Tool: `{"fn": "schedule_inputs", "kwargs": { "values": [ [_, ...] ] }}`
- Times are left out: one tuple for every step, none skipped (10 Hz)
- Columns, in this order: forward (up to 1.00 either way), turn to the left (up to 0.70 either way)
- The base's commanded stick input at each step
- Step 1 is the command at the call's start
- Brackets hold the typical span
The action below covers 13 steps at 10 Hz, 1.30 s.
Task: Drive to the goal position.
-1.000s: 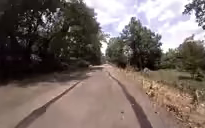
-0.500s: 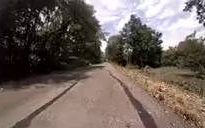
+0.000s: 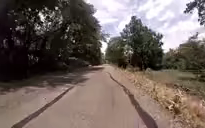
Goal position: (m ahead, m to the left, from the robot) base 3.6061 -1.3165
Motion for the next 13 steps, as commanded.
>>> {"fn": "schedule_inputs", "kwargs": {
  "values": [
    [0.7, 0.0],
    [0.7, 0.0],
    [0.7, 0.0],
    [0.7, 0.0],
    [0.7, 0.0],
    [0.7, 0.0],
    [0.7, 0.0],
    [0.7, 0.0],
    [0.7, -0.17],
    [0.7, -0.35],
    [0.7, -0.32],
    [0.7, 0.0],
    [0.7, 0.0]
  ]
}}
